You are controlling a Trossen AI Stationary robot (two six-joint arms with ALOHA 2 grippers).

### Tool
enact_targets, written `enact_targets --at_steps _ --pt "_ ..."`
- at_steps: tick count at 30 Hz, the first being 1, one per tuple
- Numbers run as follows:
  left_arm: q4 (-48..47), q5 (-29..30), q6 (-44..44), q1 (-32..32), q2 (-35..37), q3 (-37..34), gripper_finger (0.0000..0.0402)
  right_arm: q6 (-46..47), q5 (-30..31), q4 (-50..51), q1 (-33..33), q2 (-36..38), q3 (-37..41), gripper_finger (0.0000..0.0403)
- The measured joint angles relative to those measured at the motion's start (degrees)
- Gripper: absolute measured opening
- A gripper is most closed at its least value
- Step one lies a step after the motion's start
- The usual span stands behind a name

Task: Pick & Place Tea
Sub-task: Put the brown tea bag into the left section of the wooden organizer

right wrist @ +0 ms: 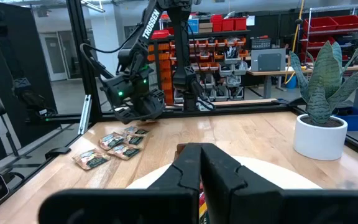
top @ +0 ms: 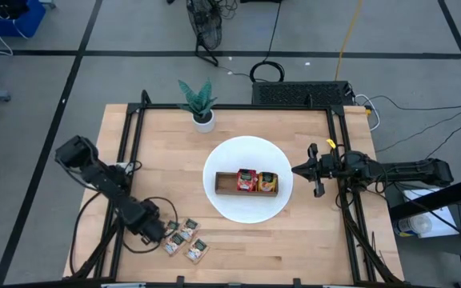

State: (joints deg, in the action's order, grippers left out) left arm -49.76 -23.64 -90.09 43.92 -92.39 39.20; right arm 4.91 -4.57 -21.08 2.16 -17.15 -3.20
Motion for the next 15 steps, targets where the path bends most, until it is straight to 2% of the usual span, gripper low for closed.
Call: enact_targets --at_steps 8,12,15 --pt "-1.9 5.7 9.5 -5.3 0.2 0.0 0.0001 0.0 0.0 0.0 0.0 0.0 0.0 0.0004" --pt "-3.6 14.3 13.0 -8.0 2.1 -0.1 0.0001 0.0 0.0 0.0 0.0 0.0 0.0 0.0002" --pt "-2.7 25.7 16.3 -9.9 3.7 0.6 0.0001 0.0 0.0 0.0 0.0 0.0 0.0 0.0002"
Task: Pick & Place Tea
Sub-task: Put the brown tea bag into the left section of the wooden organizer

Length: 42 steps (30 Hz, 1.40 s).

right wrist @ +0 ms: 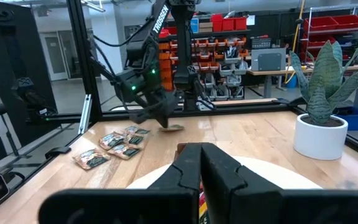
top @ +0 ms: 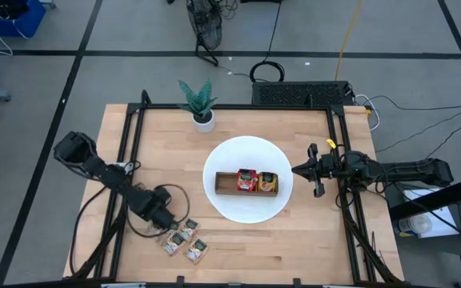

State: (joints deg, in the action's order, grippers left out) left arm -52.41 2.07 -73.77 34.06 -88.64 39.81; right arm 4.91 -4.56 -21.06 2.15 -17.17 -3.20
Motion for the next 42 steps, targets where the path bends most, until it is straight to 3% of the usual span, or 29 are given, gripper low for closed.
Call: enact_targets --at_steps 6,11,17,22,27,42 --pt "1.9 11.8 10.2 -2.4 2.8 4.0 0.0001 0.0 0.0 0.0 0.0 0.0 0.0 0.0004" --pt "2.0 12.2 14.7 -3.7 3.1 5.8 0.0022 0.0 0.0 0.1 0.0 0.0 0.0 0.0004" --pt "5.2 13.0 7.7 -6.2 3.1 5.8 0.0102 0.0 0.0 0.2 0.0 0.0 0.0 0.0004" --pt "9.3 8.6 9.0 -7.0 2.5 5.8 0.0184 0.0 0.0 0.2 0.0 0.0 0.0 0.0004" --pt "10.9 9.2 10.8 -6.7 1.8 5.9 0.0227 0.0 0.0 0.1 0.0 0.0 0.0 0.0004" --pt "10.3 8.3 8.8 -6.4 -4.7 5.5 0.019 0.0 0.0 0.1 0.0 0.0 0.0 0.0004"
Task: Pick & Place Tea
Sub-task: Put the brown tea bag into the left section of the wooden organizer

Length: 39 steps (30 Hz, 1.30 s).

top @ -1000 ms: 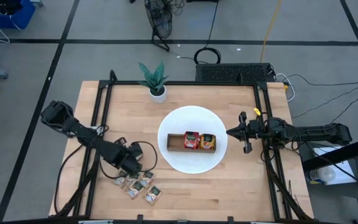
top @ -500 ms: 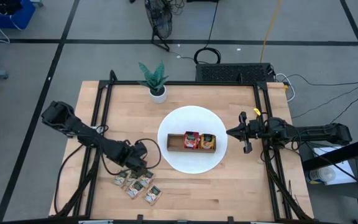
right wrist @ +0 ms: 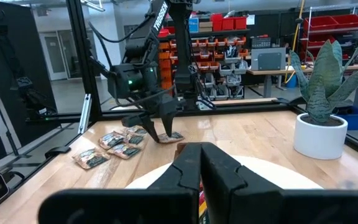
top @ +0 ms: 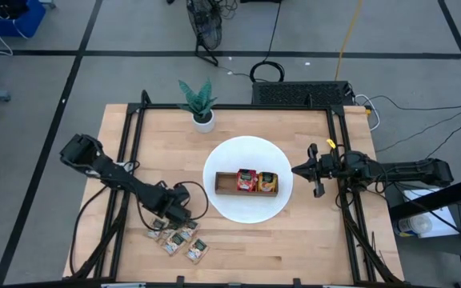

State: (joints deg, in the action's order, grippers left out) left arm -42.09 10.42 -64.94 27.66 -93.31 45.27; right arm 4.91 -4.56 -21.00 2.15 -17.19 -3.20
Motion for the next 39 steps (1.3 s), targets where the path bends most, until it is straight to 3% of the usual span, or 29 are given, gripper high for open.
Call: enact_targets --at_steps 7,13,17,22,25,28,33,39 --pt "1.3 -1.2 2.6 0.0 -0.9 0.0 0.0145 0.0 0.0 0.1 0.0 -0.2 0.0 0.0004" --pt "0.7 -1.2 9.8 0.2 -0.6 2.4 0.0022 0.0 0.0 -0.1 0.0 -0.2 0.0 0.0004" --pt "-6.6 3.4 17.0 0.1 -0.7 8.5 0.0019 0.0 0.0 -0.1 0.0 -0.2 0.0 0.0004" --pt "-14.8 17.2 27.7 -1.7 -0.7 18.6 0.0016 0.0 0.0 0.0 0.0 -0.2 0.0 0.0004" --pt "-13.2 26.2 38.1 -3.0 -0.6 23.5 0.0016 0.0 0.0 -0.1 0.0 -0.2 0.0 0.0004" --pt "-6.5 31.2 49.4 -5.2 -0.6 25.3 0.0016 0.0 0.0 -0.1 0.0 -0.2 0.0 0.0004" --pt "7.2 30.6 64.1 -9.1 -2.0 25.1 0.0016 0.0 0.0 -0.1 0.0 -0.2 0.0 0.0004" --pt "12.1 27.6 69.0 -13.4 -8.0 25.0 0.0016 0.0 0.0 -0.1 0.0 -0.3 0.0 0.0004"
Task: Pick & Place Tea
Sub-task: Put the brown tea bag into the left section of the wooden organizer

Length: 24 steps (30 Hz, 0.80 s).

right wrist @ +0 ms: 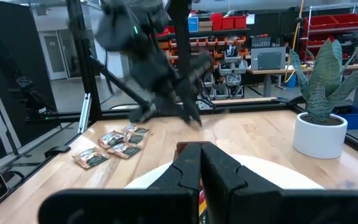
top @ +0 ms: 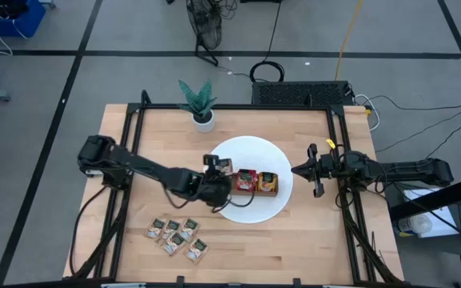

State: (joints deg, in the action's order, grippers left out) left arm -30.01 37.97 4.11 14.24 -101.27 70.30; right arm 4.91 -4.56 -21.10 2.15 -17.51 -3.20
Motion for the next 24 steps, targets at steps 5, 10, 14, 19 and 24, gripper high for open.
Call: enact_targets --at_steps 5,10,14,19,24 --pt "2.2 -1.1 0.7 -1.5 -5.3 0.0 0.0016 0.0 0.0 0.0 0.0 -0.2 0.0 0.0004" --pt "4.6 -2.6 0.2 -1.5 -8.2 0.0 0.0019 0.0 0.0 0.3 0.0 -0.3 0.0 0.0004" --pt "4.5 -3.1 -0.9 -1.5 -8.4 0.0 0.0047 0.0 0.0 0.1 0.0 -0.4 0.0 0.0004" --pt "4.6 -3.1 -1.6 -1.5 -8.4 0.0 0.0078 0.0 0.0 0.1 0.0 -0.7 0.0 0.0004" --pt "4.6 -3.1 -2.8 -1.5 -8.4 0.0 0.0085 0.0 0.0 0.0 0.0 -0.7 0.0 0.0004"
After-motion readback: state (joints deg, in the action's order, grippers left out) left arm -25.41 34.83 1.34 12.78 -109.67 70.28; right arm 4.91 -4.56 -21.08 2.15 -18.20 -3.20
